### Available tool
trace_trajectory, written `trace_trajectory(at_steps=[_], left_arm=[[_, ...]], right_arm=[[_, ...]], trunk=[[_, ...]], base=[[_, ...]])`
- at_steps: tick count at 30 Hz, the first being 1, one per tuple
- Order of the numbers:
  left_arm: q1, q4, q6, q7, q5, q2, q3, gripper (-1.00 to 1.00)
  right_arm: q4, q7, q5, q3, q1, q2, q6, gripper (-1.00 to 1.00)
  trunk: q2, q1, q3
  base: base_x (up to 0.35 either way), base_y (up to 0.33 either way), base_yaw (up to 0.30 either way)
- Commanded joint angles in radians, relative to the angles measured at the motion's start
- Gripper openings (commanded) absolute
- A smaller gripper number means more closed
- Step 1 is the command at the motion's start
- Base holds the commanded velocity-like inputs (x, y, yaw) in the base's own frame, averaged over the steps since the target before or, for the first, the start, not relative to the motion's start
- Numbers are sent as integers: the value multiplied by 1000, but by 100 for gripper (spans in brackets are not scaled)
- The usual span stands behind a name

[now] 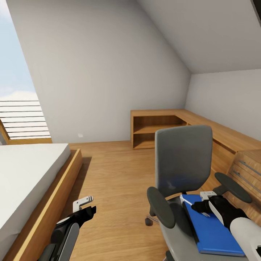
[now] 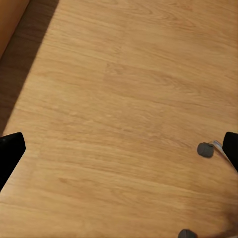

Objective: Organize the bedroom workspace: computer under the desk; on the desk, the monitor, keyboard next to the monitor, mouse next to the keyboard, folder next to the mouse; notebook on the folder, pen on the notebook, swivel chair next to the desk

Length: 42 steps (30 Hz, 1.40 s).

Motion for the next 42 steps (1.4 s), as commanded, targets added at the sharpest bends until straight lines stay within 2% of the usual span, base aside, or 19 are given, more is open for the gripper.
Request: trace_trajectory(at_steps=[1, 3, 29, 42], left_arm=[[-1, -1, 3, 8, 11, -1, 1, 100], [-1, -1, 3, 8, 11, -1, 1, 100], [-1, -1, 3, 8, 12, -1, 1, 100], [-1, -1, 3, 8, 12, -1, 1, 100]], right_arm=[[-2, 1, -4, 8, 0, -1, 5, 100], [-2, 1, -4, 8, 0, -1, 5, 100], [0, 7, -5, 8, 0, -4, 5, 100], [45, 12, -5, 9, 0, -8, 4, 100]], trunk=[[-8, 4, -4], [-22, 11, -10], [-22, 11, -10], [-22, 11, -10]], base=[[0, 0, 0], [0, 0, 0], [0, 0, 0], [0, 0, 0]])
